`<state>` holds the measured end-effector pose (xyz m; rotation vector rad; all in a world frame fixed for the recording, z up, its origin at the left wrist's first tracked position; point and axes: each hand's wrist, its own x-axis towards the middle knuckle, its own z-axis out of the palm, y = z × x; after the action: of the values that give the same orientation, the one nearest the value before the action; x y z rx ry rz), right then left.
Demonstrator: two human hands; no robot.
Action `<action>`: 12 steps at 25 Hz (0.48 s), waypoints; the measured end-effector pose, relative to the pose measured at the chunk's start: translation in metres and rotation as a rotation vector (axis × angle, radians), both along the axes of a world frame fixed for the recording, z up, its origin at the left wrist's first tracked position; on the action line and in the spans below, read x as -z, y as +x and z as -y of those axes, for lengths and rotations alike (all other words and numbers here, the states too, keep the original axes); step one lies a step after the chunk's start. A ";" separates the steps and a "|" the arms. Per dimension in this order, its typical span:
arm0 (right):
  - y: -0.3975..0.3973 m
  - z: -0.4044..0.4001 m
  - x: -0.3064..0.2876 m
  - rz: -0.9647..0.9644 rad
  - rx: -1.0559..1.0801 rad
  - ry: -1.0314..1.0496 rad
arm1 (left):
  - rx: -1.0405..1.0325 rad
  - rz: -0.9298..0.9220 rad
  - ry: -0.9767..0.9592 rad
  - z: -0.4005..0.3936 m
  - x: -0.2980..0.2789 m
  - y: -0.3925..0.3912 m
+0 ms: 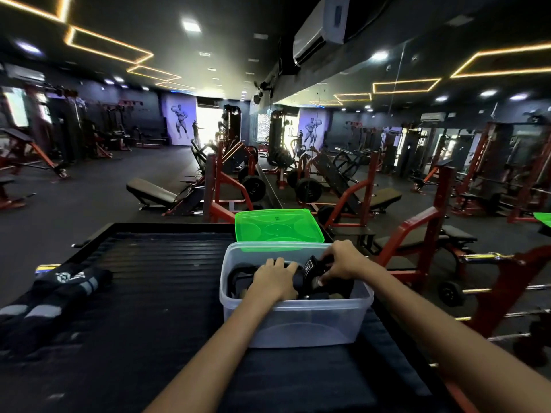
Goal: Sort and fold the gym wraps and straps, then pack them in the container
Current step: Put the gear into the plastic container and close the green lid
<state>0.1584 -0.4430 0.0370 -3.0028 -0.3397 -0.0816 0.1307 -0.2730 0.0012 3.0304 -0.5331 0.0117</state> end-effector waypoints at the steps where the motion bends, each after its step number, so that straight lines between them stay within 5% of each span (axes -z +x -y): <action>1: -0.001 0.006 -0.009 -0.022 -0.022 -0.018 | 0.007 0.003 -0.012 0.000 0.000 -0.001; 8: 0.005 0.032 -0.027 -0.156 -0.056 -0.396 | 0.211 -0.065 0.037 0.008 -0.005 0.002; 12: 0.005 0.037 -0.031 -0.327 -0.157 -0.219 | 0.220 -0.133 0.061 0.008 -0.003 0.006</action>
<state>0.1630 -0.4798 0.0680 -3.1110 -0.5771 0.4842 0.1363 -0.2809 0.0038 2.9830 -0.8650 -0.2191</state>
